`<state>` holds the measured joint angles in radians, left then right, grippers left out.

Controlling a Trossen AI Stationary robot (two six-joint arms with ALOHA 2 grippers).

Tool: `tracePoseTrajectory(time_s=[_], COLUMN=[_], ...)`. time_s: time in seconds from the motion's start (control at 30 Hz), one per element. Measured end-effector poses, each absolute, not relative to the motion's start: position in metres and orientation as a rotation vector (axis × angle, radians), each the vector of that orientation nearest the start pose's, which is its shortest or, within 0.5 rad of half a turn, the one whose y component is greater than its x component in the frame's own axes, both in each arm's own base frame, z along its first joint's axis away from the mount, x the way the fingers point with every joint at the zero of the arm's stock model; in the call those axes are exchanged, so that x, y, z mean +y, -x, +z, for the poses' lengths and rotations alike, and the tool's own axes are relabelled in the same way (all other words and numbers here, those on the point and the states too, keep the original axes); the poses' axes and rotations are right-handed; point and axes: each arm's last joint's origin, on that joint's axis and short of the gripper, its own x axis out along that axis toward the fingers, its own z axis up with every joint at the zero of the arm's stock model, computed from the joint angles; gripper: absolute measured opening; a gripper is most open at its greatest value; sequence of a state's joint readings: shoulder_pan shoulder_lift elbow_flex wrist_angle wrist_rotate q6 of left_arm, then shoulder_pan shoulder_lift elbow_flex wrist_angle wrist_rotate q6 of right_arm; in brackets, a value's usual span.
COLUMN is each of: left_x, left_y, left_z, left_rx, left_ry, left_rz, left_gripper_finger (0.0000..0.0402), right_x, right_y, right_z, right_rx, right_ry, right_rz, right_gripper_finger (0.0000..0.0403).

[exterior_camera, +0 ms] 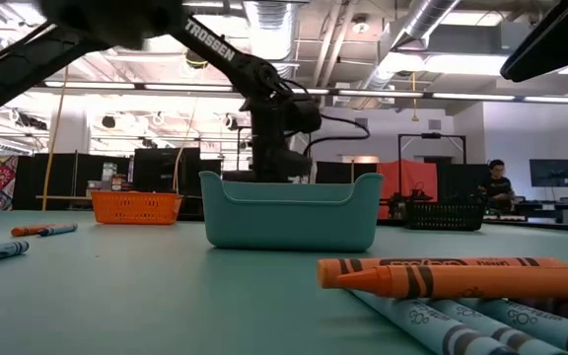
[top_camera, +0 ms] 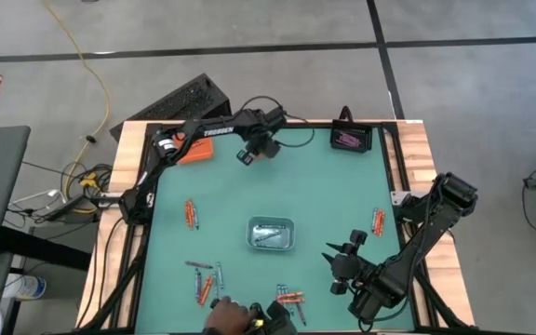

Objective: Sort crayons
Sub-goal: Put the violet crayon into the black bin

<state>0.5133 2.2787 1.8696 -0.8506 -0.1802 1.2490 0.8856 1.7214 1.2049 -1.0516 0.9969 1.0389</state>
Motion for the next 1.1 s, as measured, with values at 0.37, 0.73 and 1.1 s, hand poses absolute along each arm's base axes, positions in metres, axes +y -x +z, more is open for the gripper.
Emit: tracePoseTrajectory(time_s=[0.37, 0.73, 1.1], left_x=[0.23, 0.233, 0.236], left_y=[-0.413, -0.412, -0.413], left_z=[0.168, 0.16, 0.153], left_rx=[1.395, 1.4, 1.456], left_ry=[-0.866, -0.832, -0.869], left_rz=[-0.255, -0.267, -0.262], left_gripper_finger=[0.0066, 0.0057, 0.0031], right_x=[0.22, 0.22, 0.22], right_y=[-0.209, -0.209, -0.209], right_z=[0.212, 0.212, 0.212], right_rx=[0.708, 0.706, 0.705], right_ry=[0.297, 0.29, 0.291], right_rz=[-0.496, -0.496, -0.496], right_gripper_finger=[0.014, 0.014, 0.014])
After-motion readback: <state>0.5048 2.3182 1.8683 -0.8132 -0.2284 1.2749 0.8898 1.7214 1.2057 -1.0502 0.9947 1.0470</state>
